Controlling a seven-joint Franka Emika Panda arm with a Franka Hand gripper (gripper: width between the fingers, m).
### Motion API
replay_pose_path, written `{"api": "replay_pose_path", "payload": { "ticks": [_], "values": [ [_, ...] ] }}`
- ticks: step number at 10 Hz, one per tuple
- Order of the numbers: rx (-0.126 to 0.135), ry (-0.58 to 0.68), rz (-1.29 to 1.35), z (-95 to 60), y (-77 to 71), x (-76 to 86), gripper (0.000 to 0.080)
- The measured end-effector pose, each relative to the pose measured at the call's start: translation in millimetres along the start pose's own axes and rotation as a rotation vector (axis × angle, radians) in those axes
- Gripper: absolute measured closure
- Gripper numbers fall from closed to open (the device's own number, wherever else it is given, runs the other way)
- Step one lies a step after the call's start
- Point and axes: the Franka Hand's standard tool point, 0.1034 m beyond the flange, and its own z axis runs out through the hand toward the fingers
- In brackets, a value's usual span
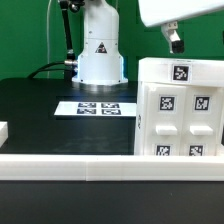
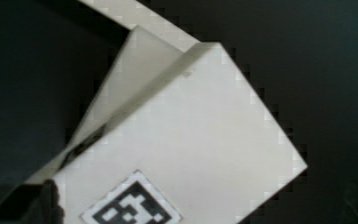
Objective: Assemble cabinet
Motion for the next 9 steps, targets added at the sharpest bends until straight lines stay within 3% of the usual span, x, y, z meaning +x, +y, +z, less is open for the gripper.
{"api": "replay_pose_path", "payload": {
  "ticks": [2,6,7,9],
  "values": [
    [-0.003,0.003,-0.229,0.1,0.7,0.6,0.0002],
    [-0.059,0.022,-0.876,-0.3,4.8,6.6,0.0002],
    [-0.048,0.037,-0.909,-0.9,6.0,11.1,0.0002],
    [-0.068,0.034,-1.133,-0.9,8.2,13.4,0.0002]
  ]
}}
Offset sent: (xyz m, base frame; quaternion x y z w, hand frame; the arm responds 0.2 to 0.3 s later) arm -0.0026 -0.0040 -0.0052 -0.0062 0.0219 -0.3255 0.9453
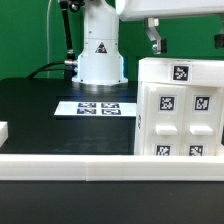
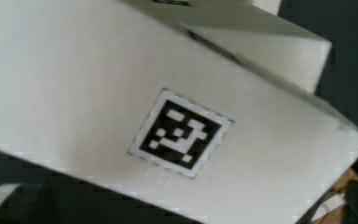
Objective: Assemble cabinet
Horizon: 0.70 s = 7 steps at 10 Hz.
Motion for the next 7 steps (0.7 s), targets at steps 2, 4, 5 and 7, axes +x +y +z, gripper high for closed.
{"api": "replay_pose_path", "payload": {
  "ticks": [2,4,5,7],
  "values": [
    [-0.021,-0.01,-0.236,0.3,1.7,-0.8,0.0002],
    [-0.038,-0.028,-0.416,1.7,-7.0,-1.3,0.0002],
    [-0.038,-0.034,-0.491,2.5,-10.7,-1.8,0.0002],
    [-0.039,-0.043,-0.631,4.8,-11.4,-3.7,0.0002]
  ]
}}
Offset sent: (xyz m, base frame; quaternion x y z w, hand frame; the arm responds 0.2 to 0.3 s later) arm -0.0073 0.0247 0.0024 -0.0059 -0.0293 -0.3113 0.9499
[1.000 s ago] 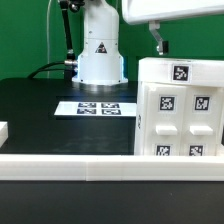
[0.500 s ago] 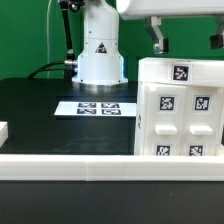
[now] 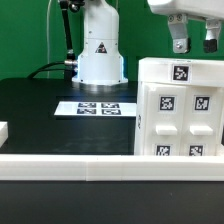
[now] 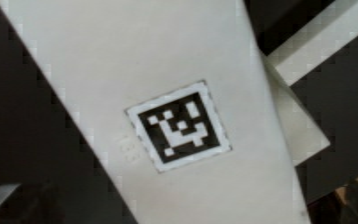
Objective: Assemble cabinet
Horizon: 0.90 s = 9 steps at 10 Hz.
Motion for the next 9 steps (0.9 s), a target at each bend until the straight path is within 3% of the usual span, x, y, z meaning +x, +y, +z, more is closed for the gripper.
{"api": "replay_pose_path", "payload": {
  "ticks": [4,9],
  "values": [
    [-0.008,-0.028,-0.33,12.1,3.0,-16.2,0.0002],
    [0.0,-0.038,-0.288,20.2,1.3,-19.9,0.0029]
  ]
}}
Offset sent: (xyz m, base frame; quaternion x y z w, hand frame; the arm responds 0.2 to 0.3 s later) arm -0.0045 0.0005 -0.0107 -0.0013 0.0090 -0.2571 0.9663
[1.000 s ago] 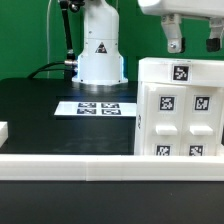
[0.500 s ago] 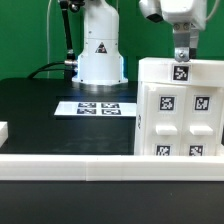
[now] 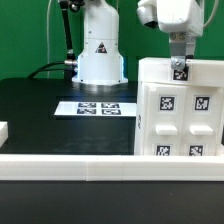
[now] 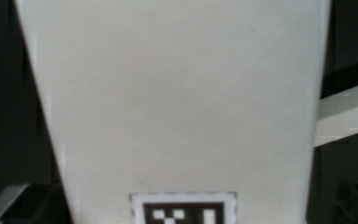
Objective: Assemble cabinet
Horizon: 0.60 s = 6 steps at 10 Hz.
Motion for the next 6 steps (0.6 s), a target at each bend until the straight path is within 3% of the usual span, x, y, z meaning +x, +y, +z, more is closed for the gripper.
{"api": "replay_pose_path", "payload": {
  "ticks": [1,6],
  "values": [
    [-0.001,0.0,0.007,-0.3,0.6,-0.5,0.0232],
    [0.0,0.001,0.225,-0.3,1.1,-1.3,0.0246]
  ]
}}
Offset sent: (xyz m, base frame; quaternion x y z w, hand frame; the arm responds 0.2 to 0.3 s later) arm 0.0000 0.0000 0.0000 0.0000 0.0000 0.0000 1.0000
